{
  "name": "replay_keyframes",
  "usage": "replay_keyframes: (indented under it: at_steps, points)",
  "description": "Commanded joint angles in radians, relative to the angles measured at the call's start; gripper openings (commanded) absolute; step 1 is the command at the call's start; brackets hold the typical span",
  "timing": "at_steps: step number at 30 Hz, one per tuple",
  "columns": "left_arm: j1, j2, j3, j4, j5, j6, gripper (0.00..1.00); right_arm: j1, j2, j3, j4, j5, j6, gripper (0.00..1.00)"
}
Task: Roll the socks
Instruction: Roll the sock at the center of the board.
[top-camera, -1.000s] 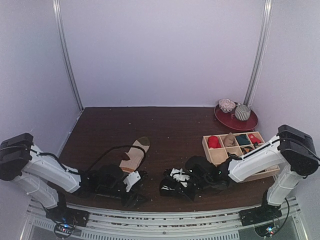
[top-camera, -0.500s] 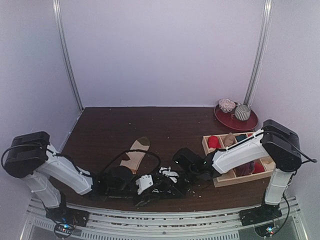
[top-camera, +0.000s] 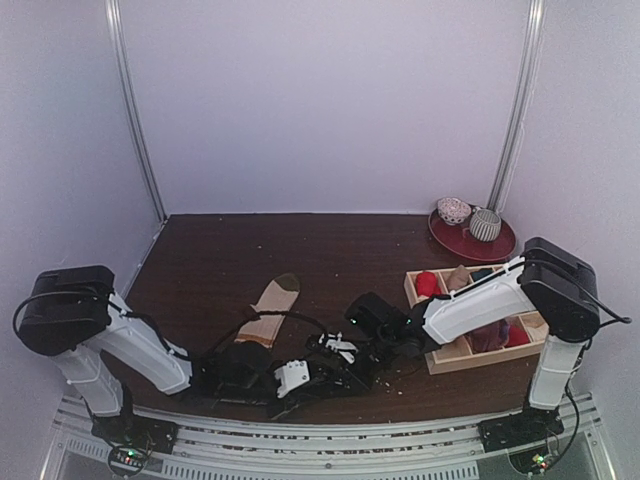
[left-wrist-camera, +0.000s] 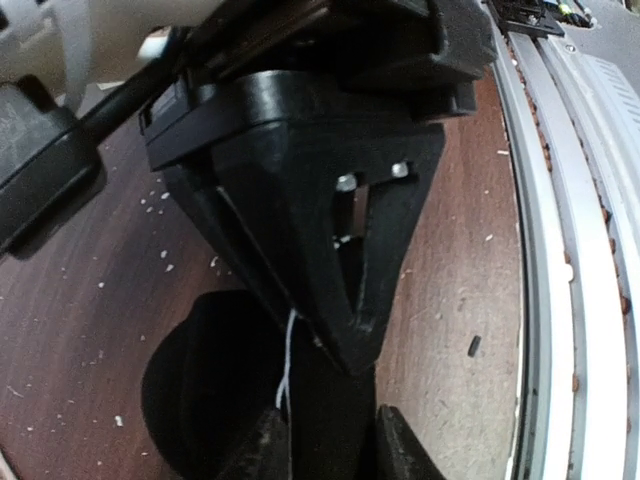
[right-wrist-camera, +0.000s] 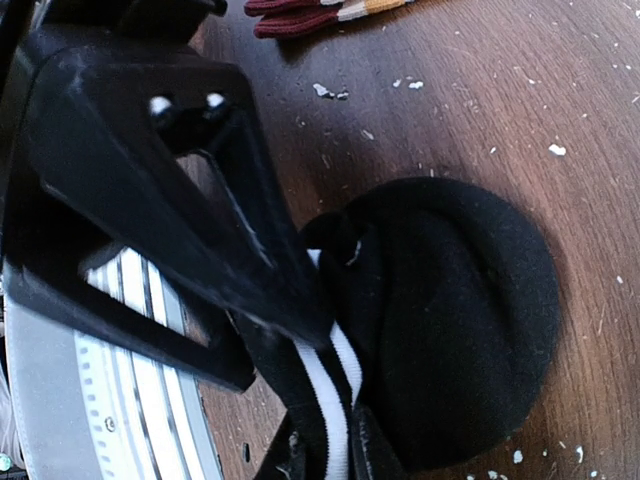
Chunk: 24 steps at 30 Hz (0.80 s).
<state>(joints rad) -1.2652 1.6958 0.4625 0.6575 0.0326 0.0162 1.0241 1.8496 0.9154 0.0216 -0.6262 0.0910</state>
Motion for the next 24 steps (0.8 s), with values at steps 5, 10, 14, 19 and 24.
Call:
replay_keyframes:
  at_steps: [5,10,14,19,24]
  points:
    - [-0.007,0.005,-0.031,-0.015,-0.073,-0.063,0.24,-0.012,0.066,-0.044,-0.175,0.027,0.01,0.12]
    - [-0.007,0.04,0.008,-0.031,-0.052,-0.035,0.19,-0.013,0.083,-0.033,-0.179,-0.001,0.013,0.12]
    - [-0.009,0.057,0.021,-0.046,-0.02,-0.023,0.0,-0.019,0.087,-0.01,-0.196,-0.016,0.0,0.14]
    - [-0.011,0.036,0.021,-0.107,-0.032,-0.111,0.0,-0.057,0.055,0.003,-0.203,0.0,-0.011,0.19]
    - [-0.011,0.07,0.03,-0.21,-0.053,-0.238,0.0,-0.102,-0.007,-0.001,-0.138,-0.011,-0.008,0.23]
